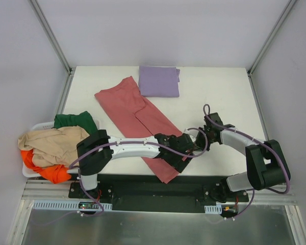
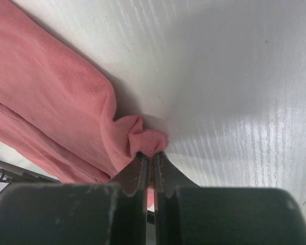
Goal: Fold and stack the t-shirts
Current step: Grab the bottom of the folded rectangular tshirt with both arms
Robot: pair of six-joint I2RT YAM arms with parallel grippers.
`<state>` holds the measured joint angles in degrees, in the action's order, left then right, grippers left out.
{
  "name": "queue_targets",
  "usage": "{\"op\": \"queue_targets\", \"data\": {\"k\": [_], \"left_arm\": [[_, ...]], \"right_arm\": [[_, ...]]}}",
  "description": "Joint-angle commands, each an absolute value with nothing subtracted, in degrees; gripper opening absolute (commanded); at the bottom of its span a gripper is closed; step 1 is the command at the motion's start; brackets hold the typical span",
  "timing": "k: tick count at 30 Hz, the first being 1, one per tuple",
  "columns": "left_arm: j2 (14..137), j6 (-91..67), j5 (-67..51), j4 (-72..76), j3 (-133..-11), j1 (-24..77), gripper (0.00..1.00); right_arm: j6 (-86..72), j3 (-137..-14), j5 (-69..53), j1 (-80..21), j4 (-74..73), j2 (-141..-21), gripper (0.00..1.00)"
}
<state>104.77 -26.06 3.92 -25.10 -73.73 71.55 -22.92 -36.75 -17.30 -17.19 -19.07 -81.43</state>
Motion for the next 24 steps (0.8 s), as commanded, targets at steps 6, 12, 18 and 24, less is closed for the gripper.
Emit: {"op": "queue_targets", "data": {"k": [6, 12, 18, 24], "left_arm": [[106.3, -27.8, 3.8, -24.8, -73.9, 74.6, 0.79], [106.3, -29.4, 5.4, -24.8, -71.5, 77.2, 0.73], [109.2, -30.5, 5.4, -24.8, -70.8, 77.6, 0.6], [111.0, -32.1, 12.2, -25.4, -70.7, 77.9, 0.45]], "right_arm": [[-25.2, -39.6, -13.5, -14.3, -13.2, -84.7, 0.0], [-25.3, -39.6, -14.6, -13.9, -12.7, -84.7, 0.0], [-25.2, -38.7, -15.6, -13.9, -12.6, -83.3, 0.0], [-25.4, -37.7, -17.0, -13.8, -12.4, -82.0, 0.01]]}}
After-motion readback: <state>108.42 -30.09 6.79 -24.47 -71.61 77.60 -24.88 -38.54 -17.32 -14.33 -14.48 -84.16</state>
